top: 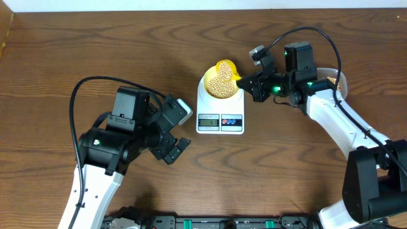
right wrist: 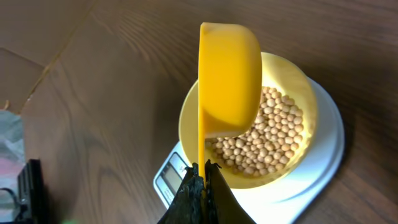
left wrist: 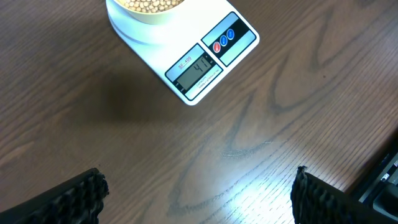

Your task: Scoop item into bowl and weigh 50g on scale

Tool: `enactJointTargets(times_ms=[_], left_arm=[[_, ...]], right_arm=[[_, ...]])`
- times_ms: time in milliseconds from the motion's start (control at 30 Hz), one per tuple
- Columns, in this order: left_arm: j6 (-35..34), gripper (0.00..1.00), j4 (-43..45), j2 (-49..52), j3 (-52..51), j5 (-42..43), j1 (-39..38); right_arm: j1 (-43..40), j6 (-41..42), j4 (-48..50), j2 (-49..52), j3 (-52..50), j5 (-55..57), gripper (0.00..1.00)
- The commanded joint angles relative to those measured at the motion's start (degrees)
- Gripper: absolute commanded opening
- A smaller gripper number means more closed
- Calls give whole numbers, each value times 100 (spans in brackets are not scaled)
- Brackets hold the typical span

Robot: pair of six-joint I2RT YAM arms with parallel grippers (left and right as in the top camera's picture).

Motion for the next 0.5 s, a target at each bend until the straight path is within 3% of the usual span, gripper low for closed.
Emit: enactJointTargets(times_ms=[0, 467], left_arm=[[57, 97, -11, -17, 52, 50, 24], [57, 97, -13, -17, 52, 50, 24]], right_arm=[[-46, 85, -7, 17, 7, -323, 1], [-17, -153, -9, 15, 7, 326, 1]])
